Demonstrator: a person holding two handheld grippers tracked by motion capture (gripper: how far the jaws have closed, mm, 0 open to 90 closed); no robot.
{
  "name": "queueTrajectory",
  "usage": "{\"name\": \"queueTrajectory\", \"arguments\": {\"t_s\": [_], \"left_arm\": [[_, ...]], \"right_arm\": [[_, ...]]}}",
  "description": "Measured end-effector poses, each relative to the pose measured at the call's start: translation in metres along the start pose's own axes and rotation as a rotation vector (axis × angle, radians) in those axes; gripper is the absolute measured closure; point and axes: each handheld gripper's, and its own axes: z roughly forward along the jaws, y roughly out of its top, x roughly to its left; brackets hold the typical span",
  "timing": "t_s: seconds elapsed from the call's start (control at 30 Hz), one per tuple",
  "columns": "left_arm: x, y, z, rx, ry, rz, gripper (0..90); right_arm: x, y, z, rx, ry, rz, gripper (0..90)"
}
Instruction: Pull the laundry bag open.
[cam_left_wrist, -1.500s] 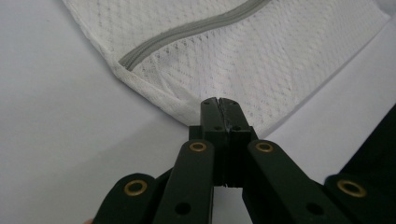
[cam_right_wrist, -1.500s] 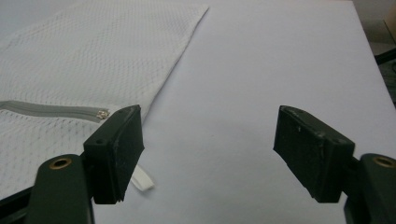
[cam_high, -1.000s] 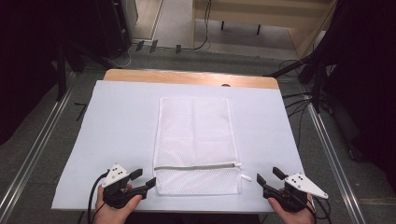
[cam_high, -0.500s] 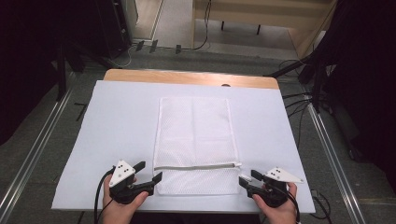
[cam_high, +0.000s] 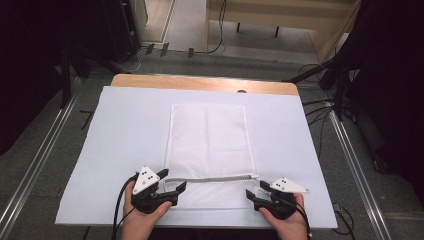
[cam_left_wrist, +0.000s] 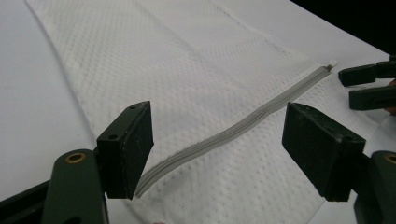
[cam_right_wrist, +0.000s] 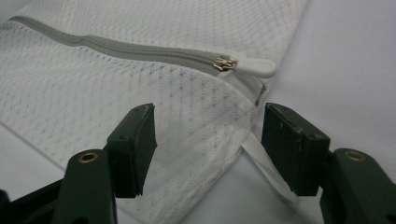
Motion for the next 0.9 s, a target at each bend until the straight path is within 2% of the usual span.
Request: {"name": "queueTrajectory", "arguments": {"t_s": [0.13, 0.17, 0.2, 0.27, 0.3, 0.37, 0.4, 0.43, 0.47, 0.5, 0.53, 0.57, 0.6, 0.7, 0.73, 0.77, 0.9], "left_arm": [[-0.009, 0.01, 0.01, 0.008, -0.032, 0.014, 27.1], [-0.016, 0.015, 0.019, 0.017, -0.052, 0.025, 27.3], [-0.016, 0.015, 0.019, 0.017, -0.052, 0.025, 27.3], [-0.024, 0.021, 0.028, 0.032, -0.062, 0.034, 27.6], [-0.032, 0.027, 0.038, 0.045, -0.079, 0.032, 28.3], [-0.04, 0.031, 0.048, 0.049, -0.102, 0.028, 29.3], [-0.04, 0.031, 0.048, 0.049, -0.102, 0.028, 30.2], [-0.05, 0.034, 0.059, 0.062, -0.115, 0.038, 31.0], [-0.05, 0.034, 0.059, 0.062, -0.115, 0.038, 32.3], [-0.06, 0.037, 0.07, 0.077, -0.136, 0.035, 33.9], [-0.06, 0.037, 0.07, 0.077, -0.136, 0.035, 35.3], [-0.065, 0.038, 0.076, 0.084, -0.148, 0.039, 37.7], [-0.075, 0.041, 0.087, 0.102, -0.16, 0.055, 40.2], [-0.088, 0.045, 0.104, 0.142, -0.169, 0.088, 49.5], [-0.088, 0.045, 0.104, 0.142, -0.169, 0.088, 49.7], [-0.095, 0.048, 0.114, 0.167, -0.173, 0.092, 49.8], [-0.105, 0.055, 0.126, 0.183, -0.171, 0.083, 49.2]], "right_arm": [[0.005, 0.001, 0.003, 0.007, -0.008, -0.014, 38.5], [0.007, 0.001, 0.004, 0.012, -0.036, -0.031, 44.3], [0.007, 0.001, 0.004, 0.012, -0.036, -0.031, 44.3], [0.008, 0.001, 0.004, 0.006, -0.067, -0.024, 52.5], [0.009, -0.001, 0.003, -0.001, -0.106, -0.022, 61.5], [0.01, -0.001, 0.003, -0.008, -0.145, -0.025, 70.5], [0.01, -0.001, 0.003, -0.008, -0.145, -0.025, 70.5], [0.01, -0.002, 0.003, -0.021, -0.169, -0.019, 83.2], [0.01, -0.002, 0.003, -0.021, -0.169, -0.019, 83.2], [0.009, -0.002, 0.004, -0.034, -0.143, -0.007, 89.4], [0.009, -0.002, 0.004, -0.034, -0.143, -0.007, 89.4], [0.01, -0.002, 0.003, -0.039, -0.143, -0.028, 90.0], [0.012, -0.002, 0.002, -0.044, -0.139, -0.032, 90.0], [0.015, 0.001, -0.002, -0.077, -0.14, -0.053, 90.0], [0.015, 0.001, -0.002, -0.077, -0.14, -0.053, 90.0], [0.017, 0.002, -0.005, -0.091, -0.14, -0.062, 90.0], [0.019, 0.003, -0.008, -0.117, -0.144, -0.085, 90.0]]}}
